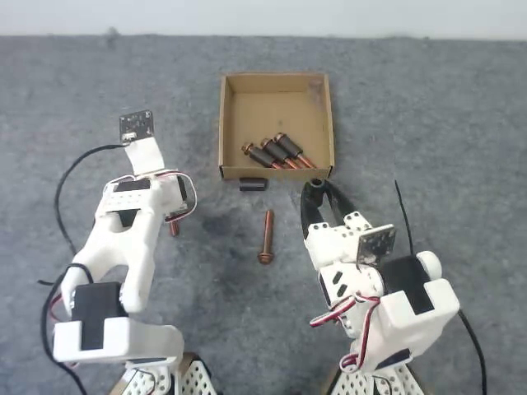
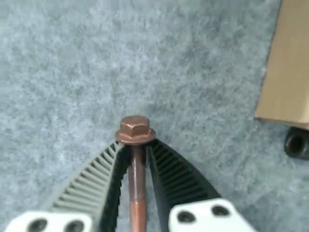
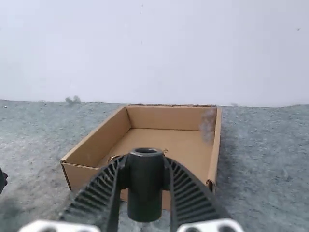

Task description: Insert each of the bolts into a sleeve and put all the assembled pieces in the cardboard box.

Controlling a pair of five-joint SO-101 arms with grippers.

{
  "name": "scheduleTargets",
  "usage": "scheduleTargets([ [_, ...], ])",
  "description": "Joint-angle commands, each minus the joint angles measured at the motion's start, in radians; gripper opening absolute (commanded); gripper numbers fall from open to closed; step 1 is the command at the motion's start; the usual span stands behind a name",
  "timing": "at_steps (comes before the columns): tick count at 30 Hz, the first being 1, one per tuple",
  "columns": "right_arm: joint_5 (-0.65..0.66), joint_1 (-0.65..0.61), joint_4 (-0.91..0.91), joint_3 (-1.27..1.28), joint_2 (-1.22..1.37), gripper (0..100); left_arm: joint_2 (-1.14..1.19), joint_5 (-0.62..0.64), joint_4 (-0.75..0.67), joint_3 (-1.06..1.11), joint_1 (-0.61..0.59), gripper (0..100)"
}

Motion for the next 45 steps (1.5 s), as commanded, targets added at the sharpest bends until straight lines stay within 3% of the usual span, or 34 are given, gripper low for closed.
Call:
scheduleTargets([
  [1, 0.018, 0.012, -0.059, 0.031, -0.051, 0.6, -0.069, -0.009, -0.055, 0.007, 0.003, 1],
  [13, 0.020, -0.051, -0.059, 0.040, -0.050, 0.6, -0.075, -0.011, -0.292, 0.001, 0.014, 1],
  [25, 0.020, -0.099, -0.024, 0.040, -0.050, 0.6, -0.086, -0.012, -0.621, -0.001, 0.193, 1],
  [37, 0.021, -0.114, -0.024, 0.040, -0.050, 0.6, -0.399, -0.012, -0.572, 0.024, 0.376, 1],
  [45, 0.021, -0.114, -0.024, 0.040, -0.050, 0.6, -0.479, -0.012, -0.578, 0.085, 0.488, 1],
])
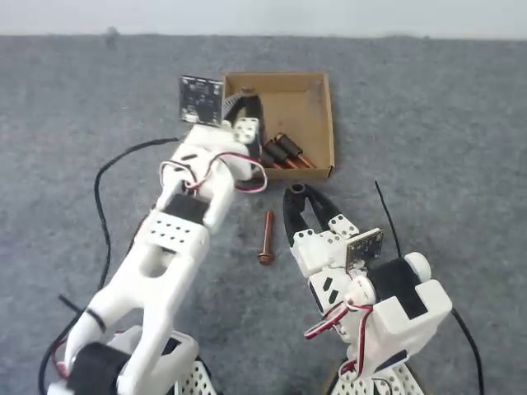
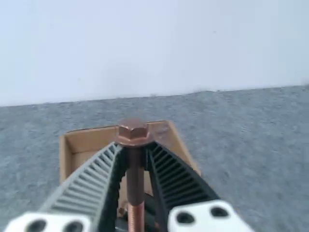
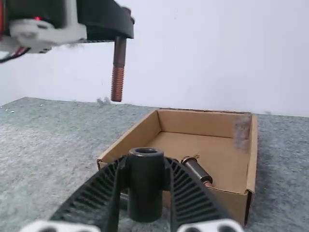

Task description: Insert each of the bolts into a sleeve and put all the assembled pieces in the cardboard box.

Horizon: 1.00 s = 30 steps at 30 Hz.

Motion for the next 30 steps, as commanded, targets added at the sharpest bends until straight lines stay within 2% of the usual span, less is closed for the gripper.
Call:
scheduleTargets([
  [1, 0.018, -0.005, 0.002, 0.026, -0.048, 0.6, -0.100, -0.006, -0.006, 0.018, 0.066, 1],
  [10, 0.018, -0.005, 0.002, 0.026, -0.048, 0.6, -0.183, -0.006, -0.008, 0.116, 0.207, 1],
  [30, 0.018, -0.001, 0.002, 0.026, -0.048, 0.6, -0.327, 0.002, -0.014, 0.255, 0.275, 1],
])
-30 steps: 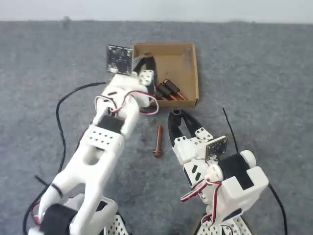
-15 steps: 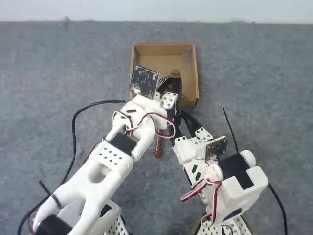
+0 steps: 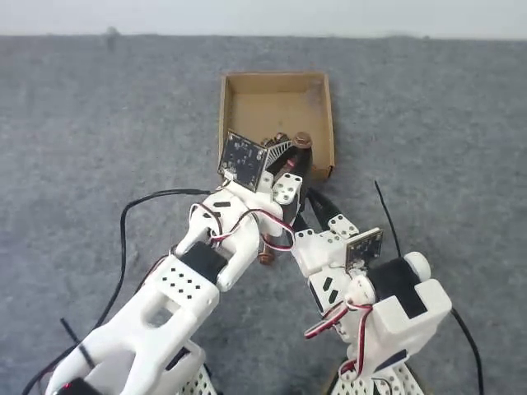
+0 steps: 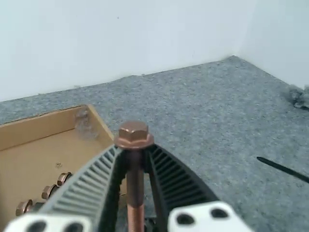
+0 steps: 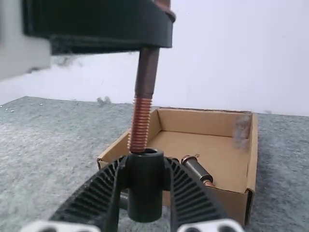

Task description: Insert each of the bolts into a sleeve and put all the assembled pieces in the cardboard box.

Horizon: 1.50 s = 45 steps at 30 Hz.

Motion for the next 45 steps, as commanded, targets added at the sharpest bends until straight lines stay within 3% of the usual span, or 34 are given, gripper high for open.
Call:
scheduleTargets([
  [1, 0.018, -0.001, 0.002, 0.026, -0.048, 0.6, -0.044, 0.005, -0.037, -0.010, 0.005, 1],
  [8, 0.018, 0.001, 0.002, 0.028, -0.048, 0.6, -0.044, 0.084, -0.209, 0.068, -0.006, 1],
  [19, 0.018, 0.002, 0.001, 0.028, -0.048, 0.6, -0.052, 0.087, -0.133, 0.093, -0.006, 1],
  [27, 0.023, 0.031, -0.007, 0.028, -0.051, 0.6, -0.044, 0.089, -0.129, 0.143, -0.005, 1],
  [33, 0.114, 0.028, -0.001, 0.028, -0.050, 0.6, -0.044, 0.089, -0.129, 0.185, -0.003, 1],
  [45, 0.117, 0.031, -0.004, 0.028, -0.050, 0.6, -0.044, 0.086, -0.133, 0.202, -0.009, 1],
])
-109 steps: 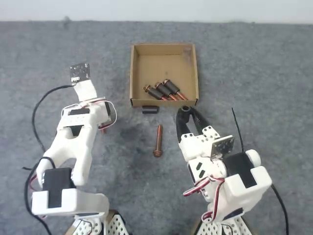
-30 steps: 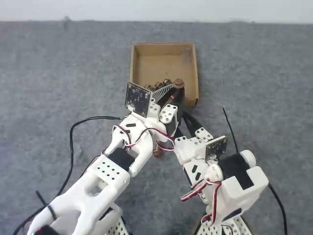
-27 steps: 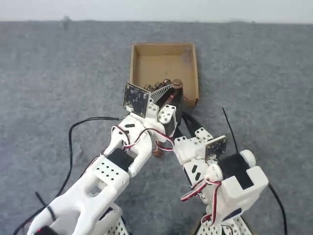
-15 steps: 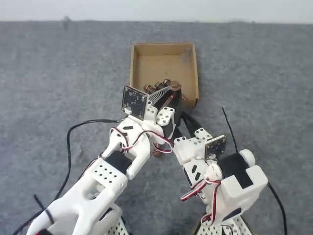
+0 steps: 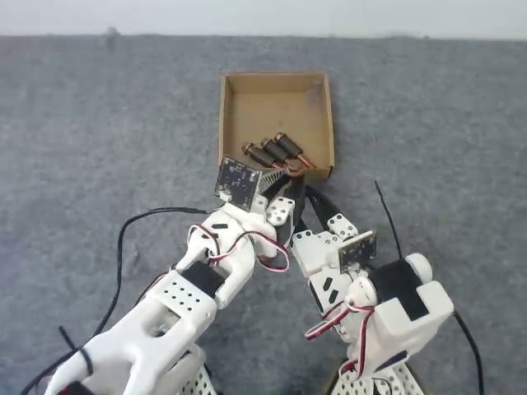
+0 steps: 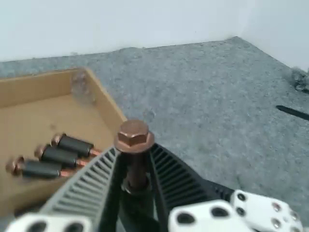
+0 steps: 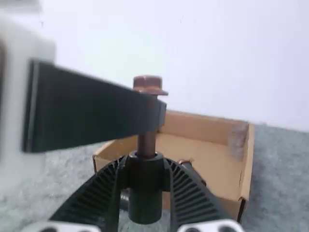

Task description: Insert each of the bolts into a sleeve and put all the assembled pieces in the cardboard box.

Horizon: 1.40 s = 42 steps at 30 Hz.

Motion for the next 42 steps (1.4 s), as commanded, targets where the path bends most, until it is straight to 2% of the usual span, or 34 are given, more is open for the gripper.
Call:
scheduleTargets([
  [1, 0.018, 0.027, -0.007, 0.025, -0.041, 0.6, -0.021, 0.005, 0.000, -0.021, -0.009, 1],
  [25, 0.020, 0.054, -0.010, 0.026, -0.045, 0.6, -0.021, 0.002, -0.002, 0.104, -0.006, 1],
  [27, 0.020, 0.054, -0.010, 0.026, -0.044, 0.6, -0.021, 0.002, -0.002, 0.107, -0.006, 4],
  [33, 0.020, 0.054, -0.010, 0.026, -0.042, 0.6, -0.023, 0.008, 0.002, 0.111, -0.012, 20],
  [42, 0.020, 0.054, -0.010, 0.026, -0.042, 0.6, -0.031, 0.008, 0.000, 0.120, -0.014, 20],
])
